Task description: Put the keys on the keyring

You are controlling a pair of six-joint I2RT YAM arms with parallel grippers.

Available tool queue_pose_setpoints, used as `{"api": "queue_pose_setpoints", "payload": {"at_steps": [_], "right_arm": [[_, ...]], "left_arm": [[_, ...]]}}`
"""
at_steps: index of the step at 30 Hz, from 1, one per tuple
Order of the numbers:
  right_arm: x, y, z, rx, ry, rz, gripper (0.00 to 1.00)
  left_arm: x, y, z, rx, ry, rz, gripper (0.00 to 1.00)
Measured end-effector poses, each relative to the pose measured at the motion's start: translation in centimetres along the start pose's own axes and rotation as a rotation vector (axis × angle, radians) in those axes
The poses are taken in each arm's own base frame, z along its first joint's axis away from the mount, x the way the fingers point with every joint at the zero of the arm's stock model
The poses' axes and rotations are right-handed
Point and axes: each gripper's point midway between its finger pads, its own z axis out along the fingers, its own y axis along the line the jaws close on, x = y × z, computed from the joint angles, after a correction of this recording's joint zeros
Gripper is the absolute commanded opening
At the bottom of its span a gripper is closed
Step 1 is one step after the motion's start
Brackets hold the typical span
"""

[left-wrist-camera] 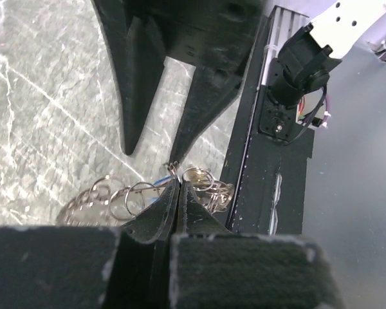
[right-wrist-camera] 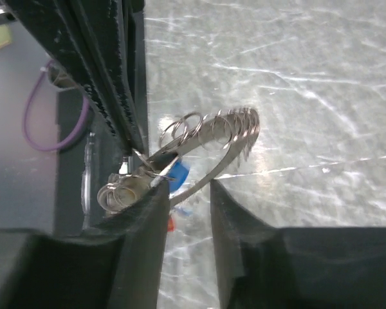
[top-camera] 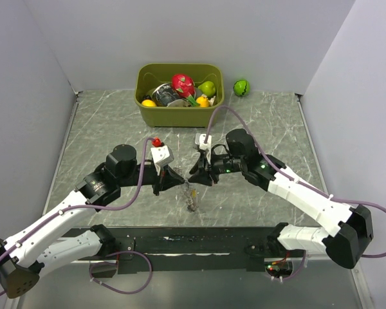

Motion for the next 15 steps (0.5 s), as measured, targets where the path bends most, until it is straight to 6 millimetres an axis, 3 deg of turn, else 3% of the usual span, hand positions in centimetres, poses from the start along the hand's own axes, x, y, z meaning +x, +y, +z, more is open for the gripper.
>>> {"api": "queue_pose_setpoints", "payload": {"at_steps": [3,6,8,11,13,15], "right_arm": [[-0.1,-0.1,-0.6,0.032,-0.014,-0.014,0.77],[-0.5,0.2,-1.8,0.073,-0.051,-0.045,0.90],[-1.2,0.5,-2.8,0.098,-0.088,-0.076,0.92],[-2.5,0.8,-4.2,0.123,-0.150,-0.119,0.89],[-3.3,1.1,-4.8,0.120,-0.185,-0.144,0.80],[-4.1,1.7,-5.2,0.096,-0.216,-0.164,0.64]], "left_arm": [[-0.2,-0.2,0.0,0.014,-0.008,0.005,0.01],[-0.3,-0.4,0.0,0.024,-0.011,0.008,0.01],[-0.3,-0.5,0.0,0.029,-0.011,0.008,0.01],[-0.4,-0.7,0.0,0.043,-0.015,0.010,0.01],[-0.6,-0.9,0.0,0.051,-0.023,0.016,0.01],[-0.9,-1.0,0.1,0.061,-0.034,0.023,0.01]]}}
